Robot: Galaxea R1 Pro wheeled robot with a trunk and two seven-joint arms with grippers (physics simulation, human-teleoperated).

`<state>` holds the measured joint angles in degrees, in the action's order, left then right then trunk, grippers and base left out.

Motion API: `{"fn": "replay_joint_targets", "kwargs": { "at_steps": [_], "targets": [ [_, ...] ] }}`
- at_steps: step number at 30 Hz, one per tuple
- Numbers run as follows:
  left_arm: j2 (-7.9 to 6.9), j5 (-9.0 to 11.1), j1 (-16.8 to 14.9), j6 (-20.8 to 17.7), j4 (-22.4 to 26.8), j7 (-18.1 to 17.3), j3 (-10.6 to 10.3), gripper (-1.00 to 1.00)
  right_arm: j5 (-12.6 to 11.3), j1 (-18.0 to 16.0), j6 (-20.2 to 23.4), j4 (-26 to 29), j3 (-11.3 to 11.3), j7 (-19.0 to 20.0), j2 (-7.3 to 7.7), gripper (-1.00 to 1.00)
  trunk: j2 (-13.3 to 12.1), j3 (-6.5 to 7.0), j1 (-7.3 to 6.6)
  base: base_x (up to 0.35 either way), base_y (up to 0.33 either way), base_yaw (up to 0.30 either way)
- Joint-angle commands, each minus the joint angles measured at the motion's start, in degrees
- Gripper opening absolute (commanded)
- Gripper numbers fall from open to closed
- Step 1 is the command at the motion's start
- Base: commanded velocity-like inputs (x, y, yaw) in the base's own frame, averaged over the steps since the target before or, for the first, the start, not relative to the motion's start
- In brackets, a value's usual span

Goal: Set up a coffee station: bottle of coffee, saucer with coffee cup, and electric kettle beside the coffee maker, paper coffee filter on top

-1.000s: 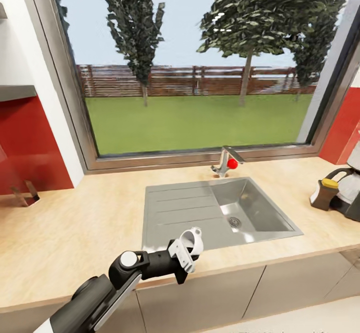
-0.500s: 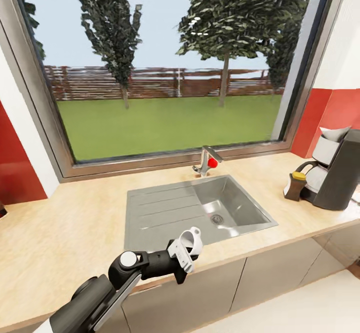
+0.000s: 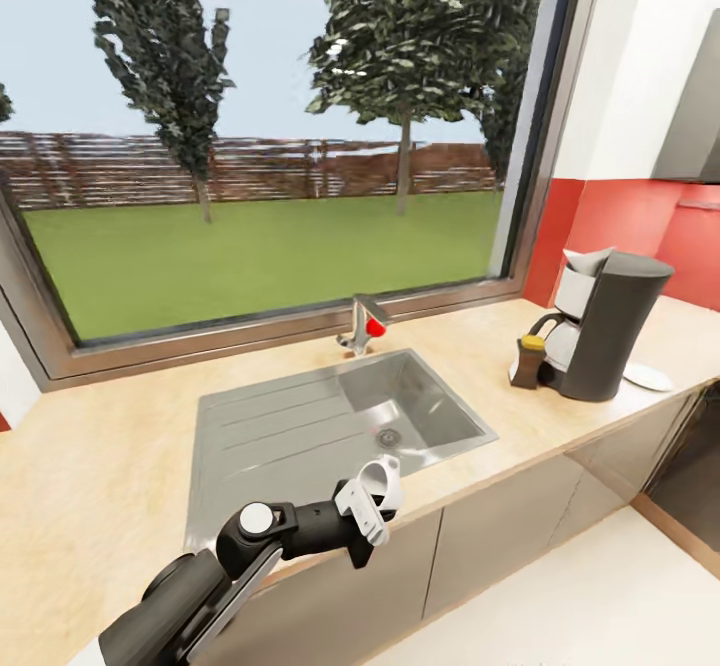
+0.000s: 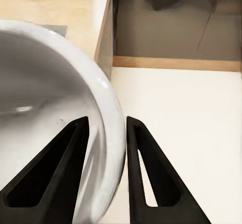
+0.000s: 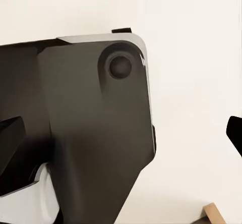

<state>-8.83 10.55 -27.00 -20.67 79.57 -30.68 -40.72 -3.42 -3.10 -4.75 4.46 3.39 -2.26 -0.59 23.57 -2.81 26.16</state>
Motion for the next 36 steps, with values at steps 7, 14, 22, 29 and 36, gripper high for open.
{"fn": "replay_joint_targets", "kwargs": {
  "at_steps": [7,14,22,29,36],
  "targets": [
    [-0.05,0.6,-0.1,-0.5,0.1,0.1,-0.1,-1.00,-0.4,-0.1,-0.3,-0.1,0.3,0.0,-0.03,1.00,0.1,-0.11,0.05,0.081,-0.264,-0.278],
    [-0.05,0.6,-0.1,-0.5,0.0,0.2,-0.1,-1.00,-0.4,-0.1,-0.3,-0.1,0.3,0.0,-0.03,1.00,0.1,-0.11,0.05,0.039,-0.269,-0.280],
    [0.02,0.6,-0.1,-0.5,-0.1,0.2,-0.1,-1.00,-0.4,-0.1,-0.3,-0.1,0.3,0.0,-0.03,1.00,0.1,-0.11,0.05,0.002,-0.273,-0.280],
    [0.03,0.6,-0.1,-0.5,-0.1,0.2,-0.1,-1.00,-0.4,-0.1,-0.3,-0.1,0.3,0.0,-0.03,1.00,0.1,-0.11,0.05,0.000,-0.274,-0.280],
    [0.04,0.6,-0.1,-0.5,-0.2,0.2,-0.1,-1.00,-0.4,-0.1,-0.3,-0.1,0.3,0.0,-0.03,1.00,0.1,-0.11,0.05,0.020,-0.274,-0.280]
  ]
}}
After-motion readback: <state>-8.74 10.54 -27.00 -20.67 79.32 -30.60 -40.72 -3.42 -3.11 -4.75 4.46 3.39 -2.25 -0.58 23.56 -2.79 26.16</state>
